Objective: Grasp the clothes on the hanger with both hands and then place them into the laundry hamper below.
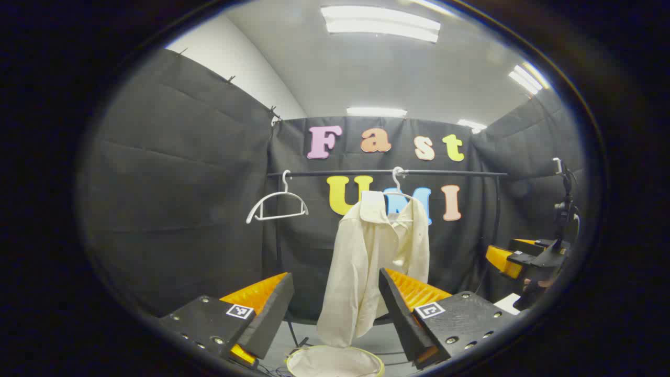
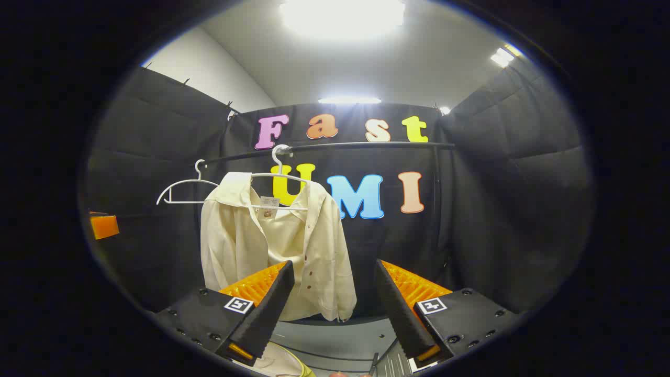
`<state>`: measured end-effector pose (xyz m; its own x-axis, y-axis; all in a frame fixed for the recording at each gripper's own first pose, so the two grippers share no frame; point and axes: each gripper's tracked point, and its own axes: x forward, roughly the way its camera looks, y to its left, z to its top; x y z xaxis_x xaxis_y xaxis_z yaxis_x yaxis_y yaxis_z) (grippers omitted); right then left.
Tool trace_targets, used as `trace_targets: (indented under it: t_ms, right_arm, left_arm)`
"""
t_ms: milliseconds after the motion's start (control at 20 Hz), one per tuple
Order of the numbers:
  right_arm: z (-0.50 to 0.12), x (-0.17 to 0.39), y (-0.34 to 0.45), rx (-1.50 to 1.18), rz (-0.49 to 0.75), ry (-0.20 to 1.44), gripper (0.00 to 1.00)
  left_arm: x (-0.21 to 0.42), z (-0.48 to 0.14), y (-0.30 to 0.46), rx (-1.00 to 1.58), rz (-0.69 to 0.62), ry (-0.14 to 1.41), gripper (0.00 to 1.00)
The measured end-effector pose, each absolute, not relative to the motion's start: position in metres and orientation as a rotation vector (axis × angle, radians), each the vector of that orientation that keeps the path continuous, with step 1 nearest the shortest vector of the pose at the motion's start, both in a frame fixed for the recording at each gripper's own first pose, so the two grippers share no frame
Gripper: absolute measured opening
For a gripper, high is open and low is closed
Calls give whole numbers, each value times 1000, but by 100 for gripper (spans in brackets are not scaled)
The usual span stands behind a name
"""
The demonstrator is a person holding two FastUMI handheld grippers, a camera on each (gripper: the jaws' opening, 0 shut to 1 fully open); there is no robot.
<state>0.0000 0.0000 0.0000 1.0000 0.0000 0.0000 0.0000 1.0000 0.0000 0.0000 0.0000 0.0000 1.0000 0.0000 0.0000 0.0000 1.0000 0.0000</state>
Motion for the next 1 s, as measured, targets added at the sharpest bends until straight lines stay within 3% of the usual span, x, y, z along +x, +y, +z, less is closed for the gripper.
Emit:
trace_targets:
  t_ms: [1000]
  right_arm:
    - [-11,10,-5,11,-20,90,98]
  left_arm:
    - [28,-16,-33,12,-107,19,95]
